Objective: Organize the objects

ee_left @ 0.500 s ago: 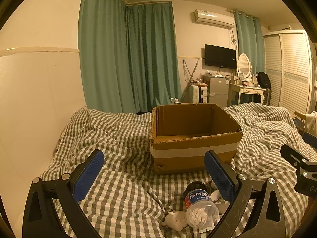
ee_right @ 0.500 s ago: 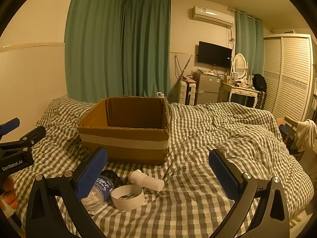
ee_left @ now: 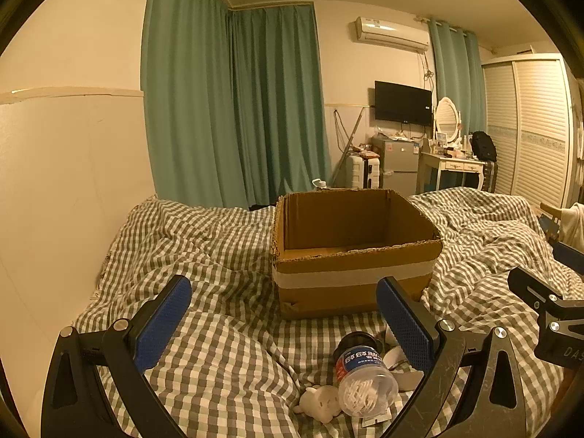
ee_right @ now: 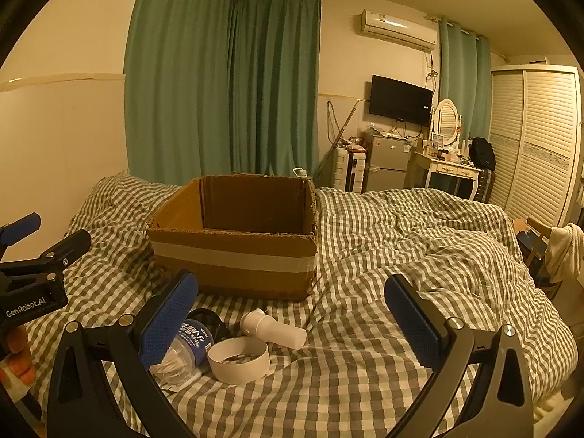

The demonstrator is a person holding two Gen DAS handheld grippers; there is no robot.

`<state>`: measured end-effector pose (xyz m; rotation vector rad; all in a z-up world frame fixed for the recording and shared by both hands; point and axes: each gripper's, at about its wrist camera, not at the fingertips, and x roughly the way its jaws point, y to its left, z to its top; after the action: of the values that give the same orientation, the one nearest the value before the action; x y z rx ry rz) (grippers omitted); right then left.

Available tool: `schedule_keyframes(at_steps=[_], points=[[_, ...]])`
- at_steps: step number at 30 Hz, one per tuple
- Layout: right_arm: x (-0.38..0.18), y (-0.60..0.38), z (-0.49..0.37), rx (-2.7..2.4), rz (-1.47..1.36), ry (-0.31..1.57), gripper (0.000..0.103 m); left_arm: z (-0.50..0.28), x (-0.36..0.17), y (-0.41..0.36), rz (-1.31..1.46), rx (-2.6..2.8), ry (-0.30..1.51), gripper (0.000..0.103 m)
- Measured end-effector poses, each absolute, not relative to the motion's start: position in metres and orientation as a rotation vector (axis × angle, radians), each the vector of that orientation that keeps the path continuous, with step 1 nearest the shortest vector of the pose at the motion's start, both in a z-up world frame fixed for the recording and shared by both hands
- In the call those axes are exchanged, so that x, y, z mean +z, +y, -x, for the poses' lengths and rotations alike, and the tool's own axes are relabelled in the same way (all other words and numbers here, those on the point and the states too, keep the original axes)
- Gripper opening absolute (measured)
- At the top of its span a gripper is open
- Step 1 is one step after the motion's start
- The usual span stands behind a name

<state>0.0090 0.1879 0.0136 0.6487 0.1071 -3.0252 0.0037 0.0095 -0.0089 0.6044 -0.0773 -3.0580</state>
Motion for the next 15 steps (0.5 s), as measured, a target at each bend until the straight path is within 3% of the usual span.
schedule_keyframes(at_steps=[15], points=[[0.0154, 0.1866, -0.0106, -3.016, -0.643, 0.107, 0.103, -0.0039, -0.0080, 0.0120, -0.614, -3.067, -0.077, 0.103]])
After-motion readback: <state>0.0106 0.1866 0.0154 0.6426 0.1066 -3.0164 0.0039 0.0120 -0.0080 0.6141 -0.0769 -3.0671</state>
